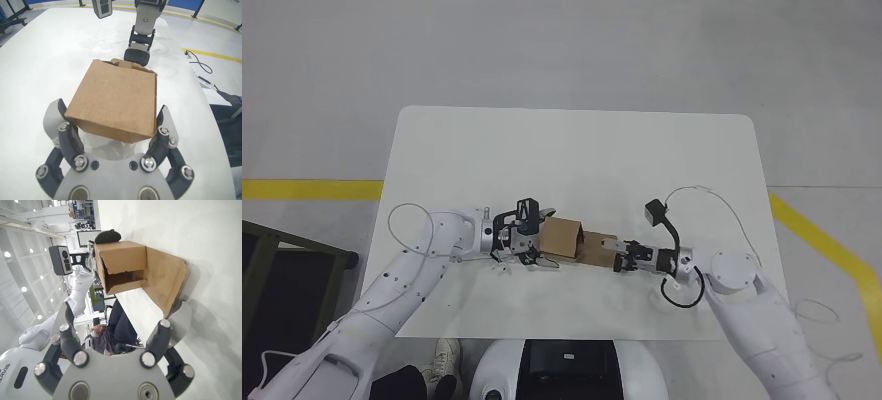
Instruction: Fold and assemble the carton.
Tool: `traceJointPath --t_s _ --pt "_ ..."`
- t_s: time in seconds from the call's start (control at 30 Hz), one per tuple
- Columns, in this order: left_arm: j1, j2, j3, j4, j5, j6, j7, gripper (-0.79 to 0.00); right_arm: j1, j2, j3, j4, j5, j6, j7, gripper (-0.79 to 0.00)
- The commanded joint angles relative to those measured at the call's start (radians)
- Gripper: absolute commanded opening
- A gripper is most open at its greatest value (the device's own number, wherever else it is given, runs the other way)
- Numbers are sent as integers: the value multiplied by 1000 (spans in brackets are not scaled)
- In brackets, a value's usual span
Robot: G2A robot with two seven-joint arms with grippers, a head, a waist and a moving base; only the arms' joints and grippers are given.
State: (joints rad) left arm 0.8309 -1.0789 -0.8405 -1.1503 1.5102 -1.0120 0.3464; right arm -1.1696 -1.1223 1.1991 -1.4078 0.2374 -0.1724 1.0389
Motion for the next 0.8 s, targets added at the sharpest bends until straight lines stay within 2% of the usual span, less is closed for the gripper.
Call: traceJointPath --t_s 0.0,0.13,0.43,0.77 --pt "0 -1 1 0 0 0 0 0 5 -1 -3 8 5 -5 -1 0" --pt "-1 -2 4 0 0 0 1 0 18 -6 -19 42 29 -30 -17 0" --pt "0 -2 1 3 2 0 2 0 37 -26 -46 108 210 -138 -17 0" --pt "-1 -3 2 2 1 0 2 0 66 -36 -68 118 263 -161 12 0"
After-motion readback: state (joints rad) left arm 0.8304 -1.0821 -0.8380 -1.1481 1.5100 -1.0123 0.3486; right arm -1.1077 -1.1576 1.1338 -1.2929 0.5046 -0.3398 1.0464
